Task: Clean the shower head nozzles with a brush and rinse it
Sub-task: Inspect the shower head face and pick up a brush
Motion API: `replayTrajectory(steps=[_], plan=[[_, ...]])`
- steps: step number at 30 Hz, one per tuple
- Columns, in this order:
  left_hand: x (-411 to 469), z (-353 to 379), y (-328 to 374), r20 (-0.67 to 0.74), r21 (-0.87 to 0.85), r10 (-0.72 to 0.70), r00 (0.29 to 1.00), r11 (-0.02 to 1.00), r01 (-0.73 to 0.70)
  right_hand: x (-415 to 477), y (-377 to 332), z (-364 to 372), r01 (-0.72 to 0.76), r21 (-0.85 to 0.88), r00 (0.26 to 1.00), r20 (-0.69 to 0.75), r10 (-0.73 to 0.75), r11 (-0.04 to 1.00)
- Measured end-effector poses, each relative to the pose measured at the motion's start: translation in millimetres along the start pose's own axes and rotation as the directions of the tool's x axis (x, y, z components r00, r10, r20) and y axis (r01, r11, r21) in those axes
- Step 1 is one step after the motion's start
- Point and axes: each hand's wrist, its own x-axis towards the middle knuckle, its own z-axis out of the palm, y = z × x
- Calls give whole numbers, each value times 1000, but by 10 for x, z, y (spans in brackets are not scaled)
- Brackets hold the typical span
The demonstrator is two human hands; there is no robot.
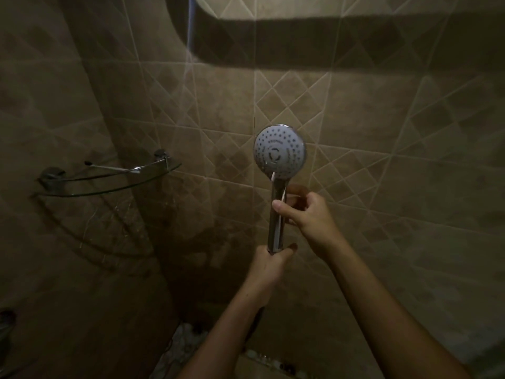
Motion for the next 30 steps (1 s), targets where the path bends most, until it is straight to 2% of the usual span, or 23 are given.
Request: replayTrajectory(steps=[2,3,4,7,9,11,14,15,16,19,20,22,26,28,30], plan=[[-4,-10,19,19,7,9,1000,1000,-9,-11,3,12,-68,198,996,63,56,978],[-6,-14,29,24,19,16,1000,1000,-17,-16,10,19,-82,244,995,78,65,966],[-10,-21,40,26,29,21,999,999,-22,-21,13,29,-73,222,996,65,60,972],[-29,-42,39,31,23,27,999,999,-28,-35,4,38,-5,-81,1000,-25,3,997],[-55,-52,36,41,17,8,999,1000,-9,-39,-17,32,10,-149,999,-38,-16,989],[-79,-66,38,36,-2,-7,999,1000,8,-37,-28,9,1,-81,1000,19,0,997],[-64,-71,-14,25,15,0,1000,1000,-1,-58,-49,7,-71,162,988,149,47,984],[-90,-58,-6,14,15,11,1000,1000,-11,-67,-50,13,-79,174,987,154,52,981],[-86,-52,-21,13,18,11,1000,1000,-11,-75,-48,20,-71,130,990,132,54,989],[-103,-64,-20,16,18,-12,1000,1000,11,-99,-33,47,-9,-153,999,36,15,988],[-98,-75,-31,23,18,-9,1000,1000,8,-107,-29,49,-1,-192,1000,16,5,981],[-97,-93,-47,17,12,-6,1000,1000,6,-113,-30,22,-1,-157,1000,7,3,988],[-123,-73,-68,7,15,-11,1000,1000,10,-134,-22,-8,-49,88,994,104,40,995],[-129,-63,-103,1,23,-16,1000,1000,16,-152,-9,18,-27,58,996,82,22,998],[-126,-49,-141,-33,26,-20,999,999,21,-162,-10,48,40,-94,999,32,-37,995]])
